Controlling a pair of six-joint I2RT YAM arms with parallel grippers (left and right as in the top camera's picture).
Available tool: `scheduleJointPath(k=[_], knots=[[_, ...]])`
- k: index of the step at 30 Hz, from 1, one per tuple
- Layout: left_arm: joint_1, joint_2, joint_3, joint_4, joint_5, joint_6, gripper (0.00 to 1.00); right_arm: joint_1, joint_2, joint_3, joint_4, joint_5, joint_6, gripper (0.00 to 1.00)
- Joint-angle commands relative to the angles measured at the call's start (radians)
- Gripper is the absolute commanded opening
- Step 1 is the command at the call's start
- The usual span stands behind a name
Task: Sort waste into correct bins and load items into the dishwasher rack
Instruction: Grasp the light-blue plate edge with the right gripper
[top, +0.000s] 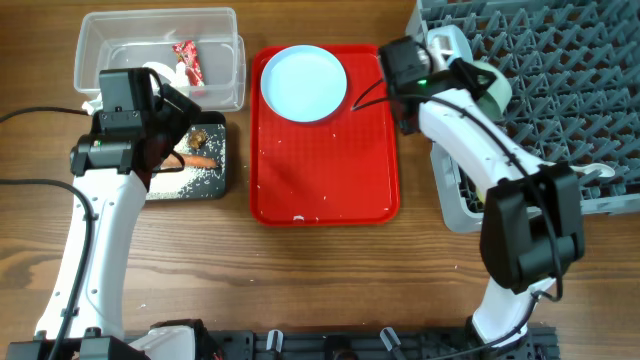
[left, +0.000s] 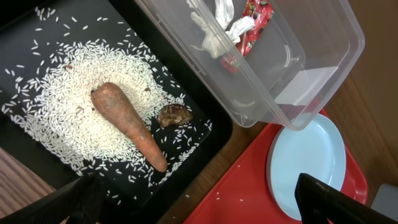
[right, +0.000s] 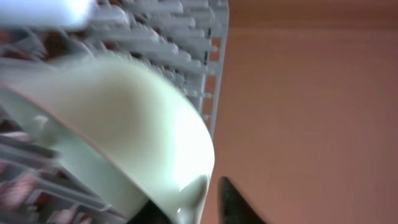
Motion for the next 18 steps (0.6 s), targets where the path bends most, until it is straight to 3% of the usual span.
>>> scheduleJointPath(k=[1,4,6,8,13,16,18], knots=[[-0.003,0.002,-0.005,0.002,-0.003,0.009,1.00,0.047,0.017,-0.007,0.000,-0.048,-0.001,0.47],[-0.003,0.002,-0.005,0.002,-0.003,0.009,1.00,0.061,0.017,-0.006,0.000,-0.100,-0.003,0.59],[-0.003,0.002,-0.005,0.002,-0.003,0.009,1.00,0.066,0.017,-0.006,0.000,-0.123,-0.002,0.80],[-0.003,0.002,-0.005,0.002,-0.003,0.009,1.00,0.066,0.017,-0.006,0.005,-0.122,-0.001,0.91],[-0.003,0.002,-0.005,0.002,-0.003,0.009,1.00,0.067,-0.008,0.014,0.098,-0.193,0.071,1.00],[-0.003,0.002,-0.005,0.003,-0.003,0.009,1.00,0.096,-0.064,0.062,0.102,-0.484,0.131,1.00],[-0.003,0.002,-0.005,0.002,-0.003,0.009,1.00,0.117,-0.115,0.069,0.143,-0.845,0.204,1.00]])
